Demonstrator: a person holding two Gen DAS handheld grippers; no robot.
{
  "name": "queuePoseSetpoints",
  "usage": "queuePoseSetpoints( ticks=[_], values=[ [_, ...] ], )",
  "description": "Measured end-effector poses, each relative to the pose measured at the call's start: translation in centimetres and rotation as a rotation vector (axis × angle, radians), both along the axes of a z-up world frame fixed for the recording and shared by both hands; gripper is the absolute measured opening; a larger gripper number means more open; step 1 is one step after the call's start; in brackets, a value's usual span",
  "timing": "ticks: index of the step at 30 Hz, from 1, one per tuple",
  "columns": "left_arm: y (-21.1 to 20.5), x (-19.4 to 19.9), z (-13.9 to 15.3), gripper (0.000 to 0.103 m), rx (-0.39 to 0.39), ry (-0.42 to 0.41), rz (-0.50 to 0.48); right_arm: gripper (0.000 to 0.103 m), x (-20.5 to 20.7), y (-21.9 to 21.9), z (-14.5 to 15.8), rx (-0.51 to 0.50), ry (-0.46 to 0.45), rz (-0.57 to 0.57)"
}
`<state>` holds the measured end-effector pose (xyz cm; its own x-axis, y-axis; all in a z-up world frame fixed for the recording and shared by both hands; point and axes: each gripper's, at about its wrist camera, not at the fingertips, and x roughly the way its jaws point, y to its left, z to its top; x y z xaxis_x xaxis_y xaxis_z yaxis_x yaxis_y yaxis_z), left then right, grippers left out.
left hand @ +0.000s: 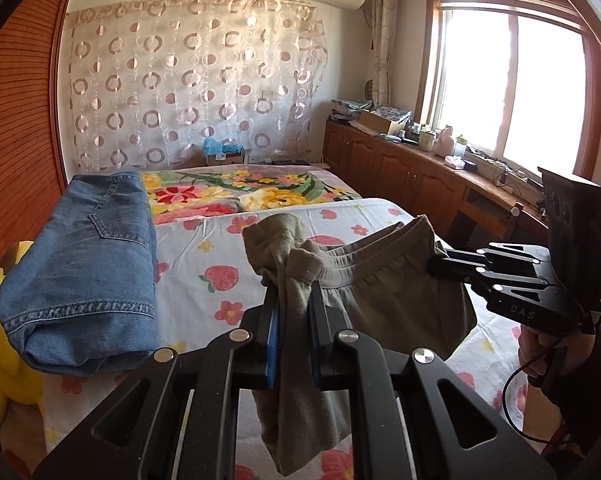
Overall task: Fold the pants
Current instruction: 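Carry the folded grey-green shorts with both grippers toward the blue jeans stack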
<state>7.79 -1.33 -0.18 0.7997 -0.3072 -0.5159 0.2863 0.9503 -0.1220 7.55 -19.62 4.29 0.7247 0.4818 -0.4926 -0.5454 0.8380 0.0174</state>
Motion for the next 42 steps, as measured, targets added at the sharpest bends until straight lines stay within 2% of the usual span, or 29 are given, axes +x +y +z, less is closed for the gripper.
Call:
queuePoseSetpoints(
  ticks=[13,22,32,42],
  values=[
    [1.6,3.4,-0.1,0.013,-0.001,0.025,0.029,0.012,6.2,2.7,0.9,-0.041,0.019,0.048],
    [2.4,5.5,-0.2,0.013,-0.003,0.039,0.037,0.012,9.0,3.2,0.8,-0.051,0.031,0.061],
    [3.4,5.7,2.0,0.013,0.011,-0.012,0.06,0.012,10.5,4.5,2.5,-0.068,-0.019,0.088],
    [7.6,5.3,4.7,0.013,0.018,-0.063,0.162,0.012,13.0,7.8,5.1,-0.063,-0.097,0.172]
  ],
)
